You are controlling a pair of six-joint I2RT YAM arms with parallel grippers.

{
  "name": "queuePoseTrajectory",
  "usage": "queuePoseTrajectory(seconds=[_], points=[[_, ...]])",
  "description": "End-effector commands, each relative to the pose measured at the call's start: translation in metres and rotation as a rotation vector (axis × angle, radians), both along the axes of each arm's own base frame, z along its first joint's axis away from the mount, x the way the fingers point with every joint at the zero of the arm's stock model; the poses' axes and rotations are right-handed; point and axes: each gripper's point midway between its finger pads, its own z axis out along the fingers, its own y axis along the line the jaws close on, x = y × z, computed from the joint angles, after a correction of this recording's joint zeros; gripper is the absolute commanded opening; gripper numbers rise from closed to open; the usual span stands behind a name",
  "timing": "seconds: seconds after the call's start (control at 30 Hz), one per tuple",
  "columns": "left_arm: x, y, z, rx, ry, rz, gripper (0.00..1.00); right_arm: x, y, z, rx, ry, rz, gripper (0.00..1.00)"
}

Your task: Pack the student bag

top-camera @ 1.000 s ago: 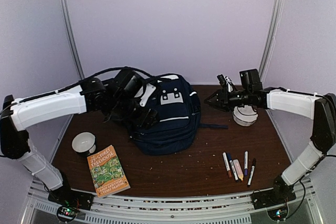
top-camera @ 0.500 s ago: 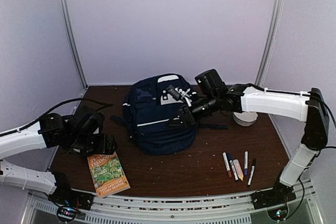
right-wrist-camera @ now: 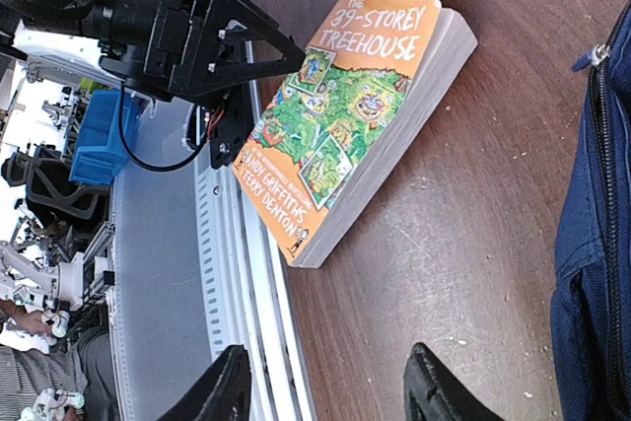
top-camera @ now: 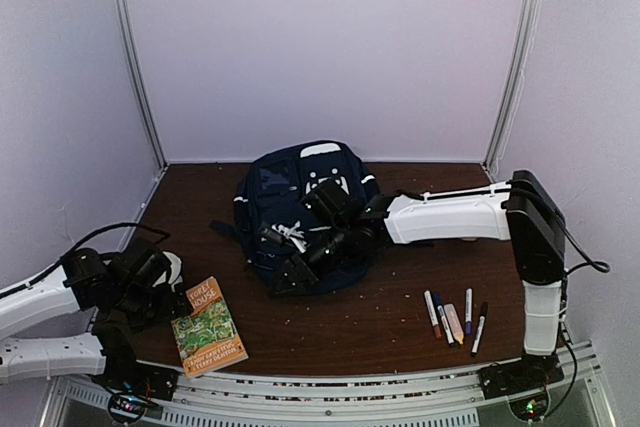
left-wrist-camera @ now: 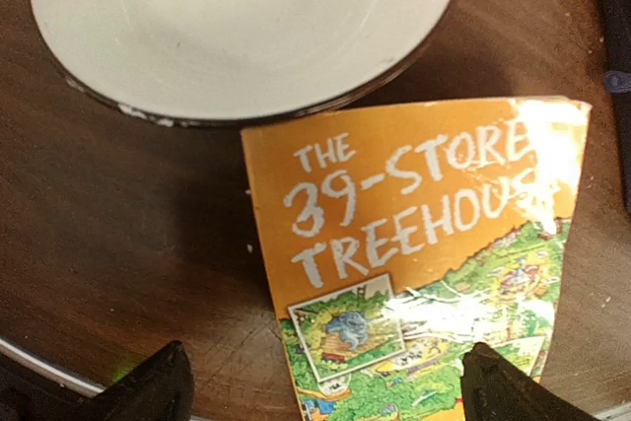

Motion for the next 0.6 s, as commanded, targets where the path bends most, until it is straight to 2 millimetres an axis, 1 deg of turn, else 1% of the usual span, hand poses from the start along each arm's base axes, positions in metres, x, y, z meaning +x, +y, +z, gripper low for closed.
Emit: queuePoseTrajectory(seconds=[0.0,0.17,0.27,0.43,0.57], points=[[0.003,-0.01,-0.013,-0.057,0.021,0.02,0.96,-0.004,0.006,-0.003,-0.002,0.011,0.012,0.54],[0.018,-0.023,-0.016,-0.076,-0.019,-0.011,0.91,-0.006,0.006,-0.021,-0.035,0.035,0.024,0.55],[0.024,-0.034,-0.019,-0.087,-0.01,-0.056,0.88,-0.007,0.005,-0.025,-0.045,0.04,0.026,0.55],[0.027,-0.057,-0.027,-0.167,0.023,-0.096,0.84,-0.007,0.002,-0.031,-0.061,0.05,0.022,0.55],[0.036,-0.071,-0.022,-0.221,-0.007,-0.111,0.81,-0.005,-0.002,-0.039,-0.084,0.063,0.005,0.55]])
